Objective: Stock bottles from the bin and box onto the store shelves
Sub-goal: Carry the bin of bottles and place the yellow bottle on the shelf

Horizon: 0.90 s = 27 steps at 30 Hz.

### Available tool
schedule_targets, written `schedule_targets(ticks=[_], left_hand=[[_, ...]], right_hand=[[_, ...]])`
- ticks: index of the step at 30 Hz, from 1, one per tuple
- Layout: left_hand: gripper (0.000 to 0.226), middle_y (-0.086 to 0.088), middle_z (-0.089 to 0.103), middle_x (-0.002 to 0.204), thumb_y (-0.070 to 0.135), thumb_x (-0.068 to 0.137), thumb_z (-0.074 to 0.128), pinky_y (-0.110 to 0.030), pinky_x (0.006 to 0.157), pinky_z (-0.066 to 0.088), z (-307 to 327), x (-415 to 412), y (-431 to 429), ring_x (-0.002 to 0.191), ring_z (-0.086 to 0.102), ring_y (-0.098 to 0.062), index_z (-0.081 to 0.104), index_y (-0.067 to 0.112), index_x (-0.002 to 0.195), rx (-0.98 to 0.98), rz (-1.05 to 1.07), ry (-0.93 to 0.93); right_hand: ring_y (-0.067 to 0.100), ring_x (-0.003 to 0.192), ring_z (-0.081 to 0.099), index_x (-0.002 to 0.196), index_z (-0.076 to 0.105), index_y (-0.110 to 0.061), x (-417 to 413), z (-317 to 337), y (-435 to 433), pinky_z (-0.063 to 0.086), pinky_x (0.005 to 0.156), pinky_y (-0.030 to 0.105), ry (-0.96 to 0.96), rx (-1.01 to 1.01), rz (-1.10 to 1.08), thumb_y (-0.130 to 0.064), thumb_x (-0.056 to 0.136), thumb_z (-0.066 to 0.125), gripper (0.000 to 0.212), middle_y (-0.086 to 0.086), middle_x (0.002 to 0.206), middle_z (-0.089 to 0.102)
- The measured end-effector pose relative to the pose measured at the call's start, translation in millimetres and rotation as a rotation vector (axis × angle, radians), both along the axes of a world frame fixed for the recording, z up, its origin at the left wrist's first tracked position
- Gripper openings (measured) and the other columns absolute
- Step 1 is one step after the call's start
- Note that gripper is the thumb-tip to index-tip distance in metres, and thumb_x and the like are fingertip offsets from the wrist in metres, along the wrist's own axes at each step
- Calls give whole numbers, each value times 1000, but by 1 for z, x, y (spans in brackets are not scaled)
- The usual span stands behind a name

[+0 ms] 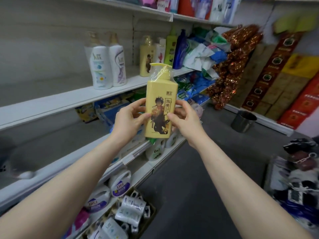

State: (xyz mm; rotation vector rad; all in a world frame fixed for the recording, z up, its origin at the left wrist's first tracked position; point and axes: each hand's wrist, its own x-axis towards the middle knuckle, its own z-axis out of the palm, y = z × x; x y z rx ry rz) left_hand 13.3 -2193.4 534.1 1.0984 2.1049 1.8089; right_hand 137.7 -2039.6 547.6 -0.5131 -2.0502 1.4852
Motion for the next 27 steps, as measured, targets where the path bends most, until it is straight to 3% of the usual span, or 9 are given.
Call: schedule_targets(ticks=[6,17,22,27], left_hand=[[50,6,73,110,21,88,71,-43,92,56,5,-30,61,101,69,-12,56,35,134,-11,-53,20],[49,3,73,111,10,91,66,-40,88,58,8,-51,190,102,69,-12,55,25,136,20,9,24],[52,2,73,111,10,91,67,-32,83,60,10,-58,244,102,69,-11,53,20,140,47,97,-13],[51,6,71,116,11,90,68,-40,97,54,10,-73,273,109,66,-6,55,22,138,69,199,-27]], right_hand=[[12,104,68,133,49,-18,-24,3,54,56,94,39,10,-22,-42,-6,94,63,43,0,112,70],[15,106,67,127,50,-25,-65,1,193,57,90,47,18,12,1,-9,92,65,41,0,117,69],[7,105,66,134,50,-19,-84,11,255,57,91,36,3,26,95,-9,93,65,45,-1,120,67],[0,107,63,136,49,-17,-114,13,293,54,89,23,-3,62,180,-10,93,66,47,-3,121,66]])
